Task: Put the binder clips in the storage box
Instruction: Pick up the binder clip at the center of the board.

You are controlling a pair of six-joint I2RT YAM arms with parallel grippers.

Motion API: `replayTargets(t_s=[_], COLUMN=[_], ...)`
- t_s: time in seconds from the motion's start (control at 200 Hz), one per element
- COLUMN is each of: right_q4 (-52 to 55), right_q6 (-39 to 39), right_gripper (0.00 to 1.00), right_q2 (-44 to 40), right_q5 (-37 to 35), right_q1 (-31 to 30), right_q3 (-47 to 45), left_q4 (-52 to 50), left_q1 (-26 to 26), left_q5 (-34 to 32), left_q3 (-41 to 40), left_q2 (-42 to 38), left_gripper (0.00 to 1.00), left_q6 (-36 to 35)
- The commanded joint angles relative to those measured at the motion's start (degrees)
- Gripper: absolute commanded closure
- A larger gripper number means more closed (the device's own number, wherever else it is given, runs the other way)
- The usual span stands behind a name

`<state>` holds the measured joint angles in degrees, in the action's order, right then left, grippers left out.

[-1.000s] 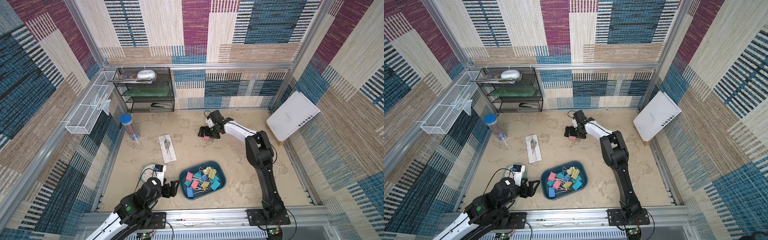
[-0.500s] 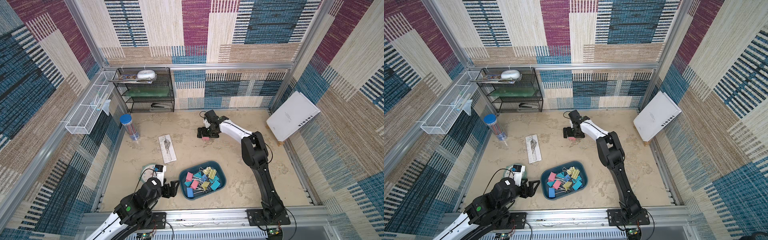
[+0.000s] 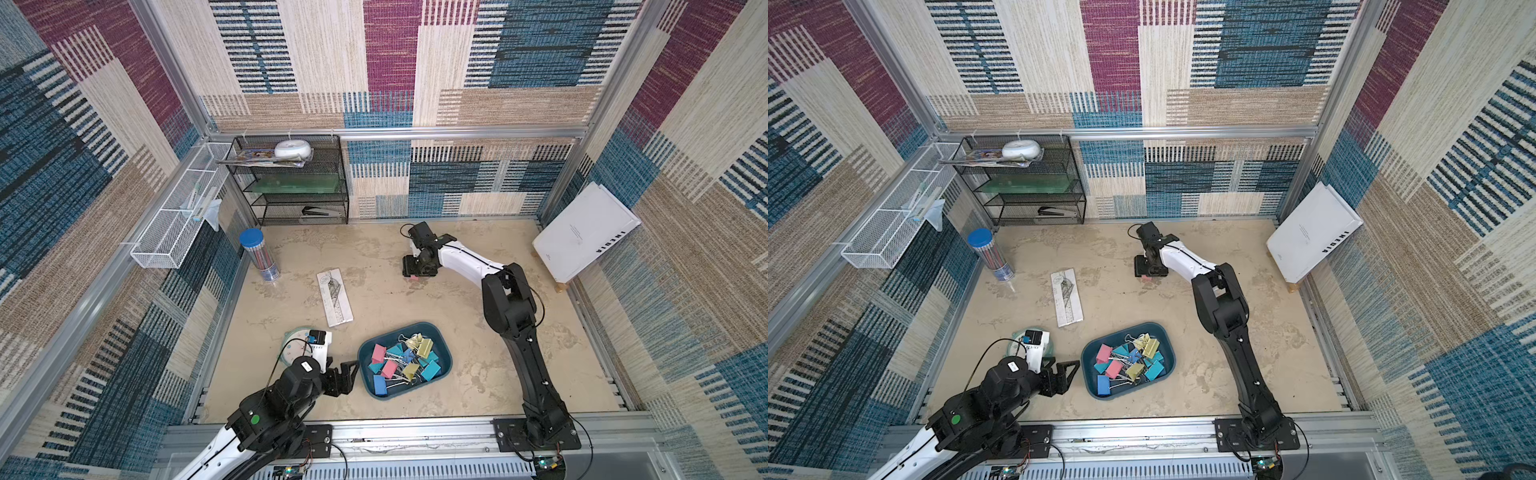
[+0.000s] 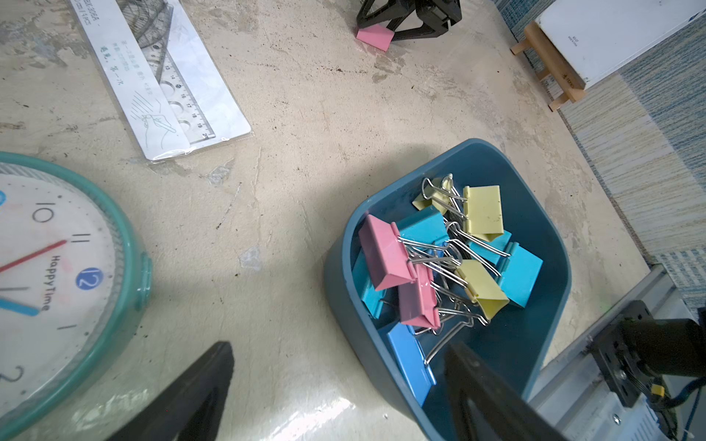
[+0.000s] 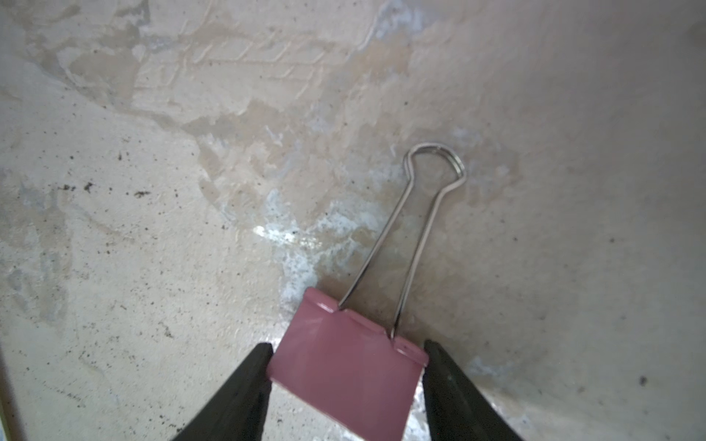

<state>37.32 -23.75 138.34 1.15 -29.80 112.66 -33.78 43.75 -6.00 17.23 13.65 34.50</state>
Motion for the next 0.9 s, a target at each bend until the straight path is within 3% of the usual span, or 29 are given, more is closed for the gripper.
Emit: replayTargets(t_s=[0.0, 0.145, 0.551, 0.897], right_q4=[9.89, 9.31, 8.45, 6.77], right_q6=[-1.38, -1.43, 0.21, 3.21], right_gripper=[0.42, 0.6, 0.58, 0.58], right_q2=[4.62, 3.6, -3.03, -18.6], right_q5=[-4.54, -5.67, -9.36, -9.55], right_q1=[0.54, 0.61, 0.27, -4.42], right_q3=[-2.83, -4.76, -7.99, -17.39], left_q4=[0.12, 0.07, 0.21, 0.19], left_q1=[0.02, 0.11, 0.09, 0.11], left_q5=[0.38, 0.33, 0.25, 0.11], left_q3=[-0.18, -0.17, -0.19, -0.18], left_q2=[-0.12, -0.2, 0.06, 0.37], left_gripper=[0.1, 0.1, 0.09, 0.09], left_q6=[-0.53, -0.56, -0.55, -0.48])
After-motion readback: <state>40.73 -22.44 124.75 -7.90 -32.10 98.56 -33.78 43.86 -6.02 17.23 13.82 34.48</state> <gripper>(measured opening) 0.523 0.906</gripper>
